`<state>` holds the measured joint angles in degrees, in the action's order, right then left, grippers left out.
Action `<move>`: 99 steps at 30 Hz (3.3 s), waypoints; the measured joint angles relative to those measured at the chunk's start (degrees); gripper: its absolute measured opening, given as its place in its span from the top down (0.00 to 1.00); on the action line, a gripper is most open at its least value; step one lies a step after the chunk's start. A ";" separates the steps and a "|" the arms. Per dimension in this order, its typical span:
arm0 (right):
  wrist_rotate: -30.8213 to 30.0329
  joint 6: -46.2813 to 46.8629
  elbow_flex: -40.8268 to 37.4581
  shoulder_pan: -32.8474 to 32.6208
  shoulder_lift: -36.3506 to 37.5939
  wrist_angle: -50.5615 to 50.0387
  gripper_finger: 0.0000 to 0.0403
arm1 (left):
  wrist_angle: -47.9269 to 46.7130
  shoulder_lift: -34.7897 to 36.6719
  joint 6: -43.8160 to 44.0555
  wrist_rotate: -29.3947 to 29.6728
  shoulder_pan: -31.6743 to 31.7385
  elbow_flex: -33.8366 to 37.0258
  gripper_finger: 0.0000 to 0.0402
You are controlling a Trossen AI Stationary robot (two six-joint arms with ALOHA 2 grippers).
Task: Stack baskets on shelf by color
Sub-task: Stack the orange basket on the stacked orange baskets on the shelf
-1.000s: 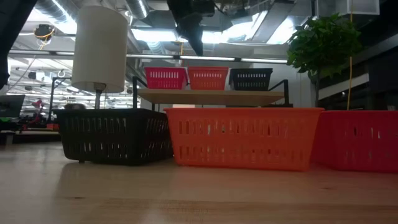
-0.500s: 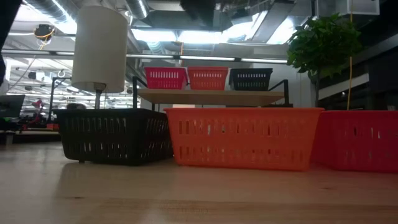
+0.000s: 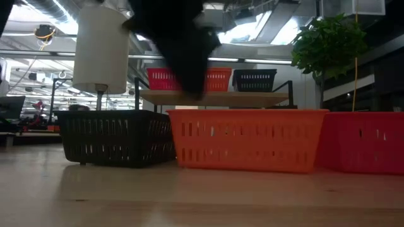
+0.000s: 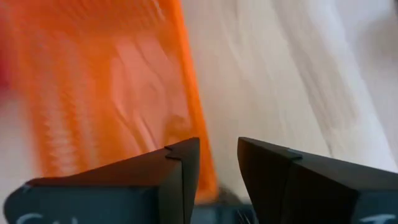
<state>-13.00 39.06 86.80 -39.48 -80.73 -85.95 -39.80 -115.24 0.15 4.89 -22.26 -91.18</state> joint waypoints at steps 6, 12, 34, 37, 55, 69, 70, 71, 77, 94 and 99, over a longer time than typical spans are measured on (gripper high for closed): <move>-0.69 5.60 0.00 -3.55 0.00 0.43 0.64 | -1.94 -0.85 2.36 -2.61 -0.96 1.75 0.75; -3.63 9.53 0.00 -6.54 0.00 1.28 0.64 | -1.85 -0.09 2.11 -0.91 -0.21 1.73 0.75; -4.98 11.88 0.00 -8.88 0.00 6.03 0.64 | 8.23 -1.14 -20.19 -2.73 9.49 1.75 0.75; -4.98 11.88 0.00 -8.88 0.00 6.03 0.64 | 3.66 -1.83 -27.36 -3.00 11.68 1.79 0.75; -4.98 11.70 -0.02 -8.88 0.02 5.94 0.64 | 12.24 -7.82 8.66 -4.01 13.03 1.75 0.75; -4.98 8.60 -0.02 -8.88 0.02 5.90 0.64 | 8.53 -3.59 0.95 -5.62 10.18 0.01 0.77; -4.98 8.60 -0.02 -8.88 0.02 5.92 0.64 | 6.94 -3.42 -0.01 -5.25 9.83 -0.84 0.77; -4.98 8.60 -0.04 -8.87 0.01 5.92 0.64 | 5.39 -3.05 -0.44 -5.14 9.55 -1.58 0.77; -4.98 8.58 -0.04 -8.88 0.02 6.14 0.64 | -4.75 -1.15 -4.55 -5.46 7.24 -5.65 0.77; -5.57 8.68 -0.04 -8.88 0.00 8.62 0.64 | -23.27 -1.48 -35.59 22.98 0.81 -5.49 0.69; -5.63 8.65 -0.04 -8.88 0.00 8.63 0.64 | -22.80 -1.48 -42.51 22.61 0.65 -5.49 0.69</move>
<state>-18.63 47.71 86.76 -48.36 -80.73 -77.32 -62.59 -116.73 -42.36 27.51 -21.61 -96.66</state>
